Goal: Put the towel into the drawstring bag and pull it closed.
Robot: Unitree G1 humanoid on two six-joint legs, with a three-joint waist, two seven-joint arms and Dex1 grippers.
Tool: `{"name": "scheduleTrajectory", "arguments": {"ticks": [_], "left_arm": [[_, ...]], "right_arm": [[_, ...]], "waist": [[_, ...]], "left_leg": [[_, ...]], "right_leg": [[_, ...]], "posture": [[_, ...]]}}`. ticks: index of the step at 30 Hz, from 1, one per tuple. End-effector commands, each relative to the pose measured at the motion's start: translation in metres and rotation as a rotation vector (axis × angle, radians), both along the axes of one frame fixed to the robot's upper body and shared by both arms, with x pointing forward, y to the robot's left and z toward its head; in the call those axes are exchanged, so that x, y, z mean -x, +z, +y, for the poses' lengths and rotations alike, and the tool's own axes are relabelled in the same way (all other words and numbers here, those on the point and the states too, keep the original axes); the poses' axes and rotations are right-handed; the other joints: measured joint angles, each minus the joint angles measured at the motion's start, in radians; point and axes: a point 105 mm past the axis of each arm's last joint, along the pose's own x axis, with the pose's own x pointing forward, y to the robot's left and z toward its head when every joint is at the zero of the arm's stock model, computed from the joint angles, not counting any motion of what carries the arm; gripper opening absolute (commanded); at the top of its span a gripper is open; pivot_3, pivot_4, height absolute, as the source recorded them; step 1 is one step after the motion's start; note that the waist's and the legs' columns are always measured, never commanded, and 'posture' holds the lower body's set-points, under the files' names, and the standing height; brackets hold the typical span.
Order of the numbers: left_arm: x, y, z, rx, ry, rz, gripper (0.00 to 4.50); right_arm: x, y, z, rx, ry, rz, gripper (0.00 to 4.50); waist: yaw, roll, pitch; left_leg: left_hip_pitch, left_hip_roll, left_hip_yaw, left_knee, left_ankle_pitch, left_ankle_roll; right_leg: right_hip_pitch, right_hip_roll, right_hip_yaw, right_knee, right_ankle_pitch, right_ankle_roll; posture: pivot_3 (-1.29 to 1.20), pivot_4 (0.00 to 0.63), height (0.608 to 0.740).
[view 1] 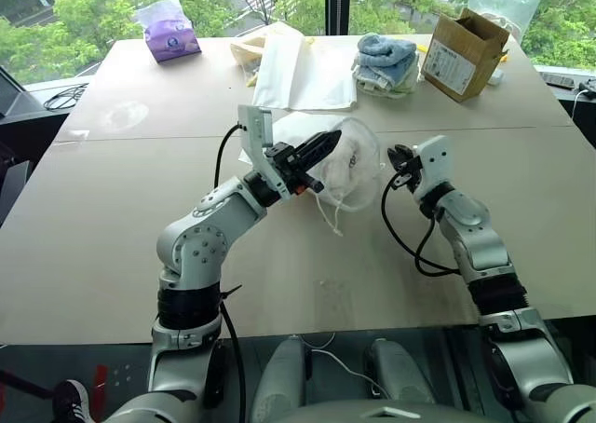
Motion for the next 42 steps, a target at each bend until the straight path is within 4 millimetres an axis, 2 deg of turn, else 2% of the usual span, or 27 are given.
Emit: {"name": "scheduleTrajectory", "arguments": {"ticks": [1, 4, 7, 8, 9, 11, 13, 16, 19, 24, 29, 32, 39, 42], "left_arm": [[0.005, 0.011, 0.004, 0.016, 0.007, -0.048, 0.00], [0.004, 0.011, 0.004, 0.013, 0.008, -0.048, 0.00], [0.003, 0.012, 0.006, 0.014, 0.010, -0.053, 0.00], [0.003, 0.014, 0.007, 0.015, 0.009, -0.056, 0.00], [0.002, 0.016, 0.008, 0.015, 0.008, -0.059, 0.00], [0.001, 0.018, 0.009, 0.017, 0.005, -0.062, 0.00], [0.001, 0.019, 0.009, 0.015, -0.004, -0.062, 0.00], [0.003, 0.019, 0.008, -0.001, -0.028, -0.064, 0.00], [0.004, 0.020, 0.009, -0.006, -0.039, -0.065, 0.00], [0.005, 0.021, 0.011, -0.015, -0.044, -0.069, 0.00], [0.007, 0.021, 0.010, -0.014, -0.049, -0.068, 0.00], [0.007, 0.019, 0.009, -0.015, -0.051, -0.066, 0.00], [0.007, 0.018, 0.009, -0.014, -0.052, -0.062, 0.00], [0.007, 0.018, 0.009, -0.015, -0.052, -0.061, 0.00]], "right_arm": [[0.007, 0.020, -0.006, -0.021, -0.001, -0.086, 0.04], [0.012, 0.023, -0.009, -0.021, 0.010, -0.091, 0.04], [0.019, 0.014, -0.022, 0.054, 0.014, -0.060, 0.04], [0.030, 0.005, -0.022, 0.156, 0.099, -0.035, 0.79], [0.040, -0.003, -0.021, 0.222, 0.169, -0.010, 0.96], [0.056, -0.012, -0.011, 0.244, 0.286, 0.043, 1.85], [0.062, -0.015, 0.000, 0.238, 0.347, 0.066, 2.69], [0.061, -0.021, 0.015, 0.265, 0.394, 0.078, 2.69], [0.048, -0.021, 0.023, 0.241, 0.367, 0.076, 2.69], [0.023, -0.011, 0.023, 0.007, 0.264, 0.120, 2.69], [0.020, 0.003, 0.031, -0.139, 0.277, 0.111, 2.69], [0.012, 0.006, 0.026, -0.196, 0.218, 0.116, 2.69], [-0.007, 0.020, 0.000, -0.367, 0.025, 0.090, 2.69], [-0.009, 0.023, -0.008, -0.363, -0.018, 0.064, 2.69]], "waist": [[0.000, 0.000, 0.000], [0.000, 0.000, 0.000], [0.001, 0.000, 0.000], [0.003, 0.000, 0.000], [0.006, 0.001, 0.000], [0.006, 0.000, 0.000], [-0.002, 0.001, 0.000], [-0.008, 0.001, 0.000], [-0.006, 0.000, 0.000], [0.004, 0.000, 0.000], [0.004, 0.000, 0.000], [-0.001, 0.000, 0.000], [0.000, 0.000, 0.000], [0.000, 0.000, 0.000]], "left_leg": [[0.000, 0.000, 0.000, 0.000, 0.000, 0.000], [0.000, 0.000, 0.000, 0.000, 0.000, 0.000], [0.000, 0.000, 0.000, 0.000, 0.000, 0.000], [0.000, 0.000, 0.000, 0.000, 0.000, 0.000], [0.000, 0.000, 0.000, 0.000, 0.000, 0.000], [0.000, -0.001, 0.000, 0.000, 0.000, 0.000], [0.000, 0.000, 0.000, 0.000, 0.000, 0.000], [0.002, 0.000, 0.001, 0.000, 0.000, 0.000], [0.002, 0.000, 0.000, 0.002, 0.000, 0.000], [0.001, 0.000, -0.001, 0.002, 0.000, -0.001], [0.000, 0.000, -0.002, 0.002, 0.000, -0.001], [0.001, 0.000, -0.001, 0.002, 0.000, -0.001], [0.001, 0.000, -0.001, 0.002, 0.000, -0.001], [0.001, 0.000, -0.001, 0.002, 0.000, -0.001]], "right_leg": [[0.000, 0.000, 0.000, 0.000, 0.000, 0.000], [0.000, 0.000, 0.000, 0.000, 0.000, 0.000], [0.000, 0.000, 0.000, 0.000, 0.000, 0.000], [0.000, 0.000, 0.000, 0.000, 0.000, 0.000], [0.000, 0.000, 0.000, 0.000, 0.000, 0.000], [0.001, 0.000, -0.001, 0.000, 0.000, 0.000], [0.001, 0.000, 0.000, -0.001, 0.000, 0.000], [0.001, 0.001, 0.001, 0.001, 0.000, 0.000], [0.001, 0.001, 0.001, 0.003, 0.000, 0.000], [0.001, 0.000, 0.000, 0.003, 0.000, 0.000], [0.001, 0.000, -0.001, 0.002, 0.000, 0.000], [0.000, 0.000, 0.000, 0.003, 0.000, 0.000], [0.000, 0.000, 0.000, 0.004, 0.000, 0.000], [0.000, 0.000, 0.000, 0.005, 0.000, 0.000]], "posture": [[0.00, 0.150, 0.740], [0.00, 0.150, 0.740], [0.00, 0.150, 0.740], [0.00, 0.150, 0.740], [0.00, 0.150, 0.740], [0.00, 0.150, 0.740], [0.00, 0.150, 0.740], [0.00, 0.150, 0.740], [0.00, 0.150, 0.740], [0.00, 0.150, 0.740], [0.00, 0.150, 0.740], [0.00, 0.150, 0.740], [0.00, 0.150, 0.740], [0.00, 0.150, 0.740]]}}
